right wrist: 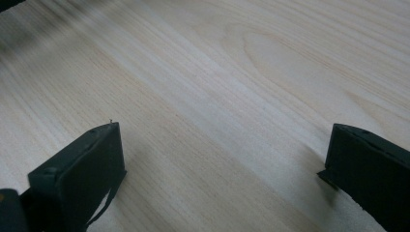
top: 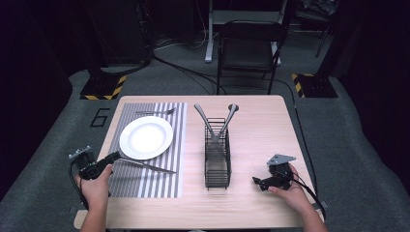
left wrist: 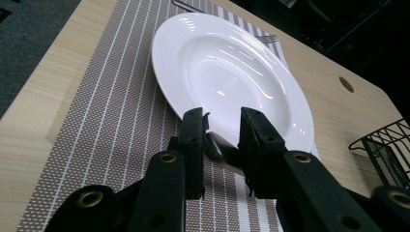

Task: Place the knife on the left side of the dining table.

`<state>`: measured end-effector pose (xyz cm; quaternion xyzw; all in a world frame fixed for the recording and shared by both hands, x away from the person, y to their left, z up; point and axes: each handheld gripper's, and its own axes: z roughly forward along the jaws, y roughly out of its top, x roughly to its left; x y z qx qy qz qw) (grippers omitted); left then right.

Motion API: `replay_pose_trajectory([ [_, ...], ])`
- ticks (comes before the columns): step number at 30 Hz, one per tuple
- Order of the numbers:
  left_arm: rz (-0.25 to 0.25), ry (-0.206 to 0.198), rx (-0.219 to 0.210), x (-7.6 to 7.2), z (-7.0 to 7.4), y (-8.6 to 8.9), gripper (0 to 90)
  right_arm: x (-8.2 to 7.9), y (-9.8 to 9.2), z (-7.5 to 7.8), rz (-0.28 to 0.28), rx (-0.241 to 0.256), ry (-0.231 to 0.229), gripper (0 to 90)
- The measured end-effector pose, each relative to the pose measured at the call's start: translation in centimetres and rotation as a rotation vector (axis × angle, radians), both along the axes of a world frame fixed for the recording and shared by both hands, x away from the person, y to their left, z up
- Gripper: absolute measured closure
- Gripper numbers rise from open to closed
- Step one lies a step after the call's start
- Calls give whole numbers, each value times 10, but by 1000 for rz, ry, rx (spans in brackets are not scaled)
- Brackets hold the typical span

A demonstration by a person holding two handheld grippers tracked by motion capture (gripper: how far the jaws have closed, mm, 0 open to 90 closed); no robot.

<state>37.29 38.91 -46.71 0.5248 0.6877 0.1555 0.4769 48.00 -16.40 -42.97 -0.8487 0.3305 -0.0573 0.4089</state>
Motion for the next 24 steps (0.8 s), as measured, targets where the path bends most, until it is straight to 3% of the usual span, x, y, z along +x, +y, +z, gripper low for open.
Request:
replay_pose_trajectory([
  [18,-14,16,-19,2,-18,11,710,0,0,0,-1,0,0,0],
  [24,-9,40,-32,3,-21,13,707,0,0,0,0,0,0,0],
])
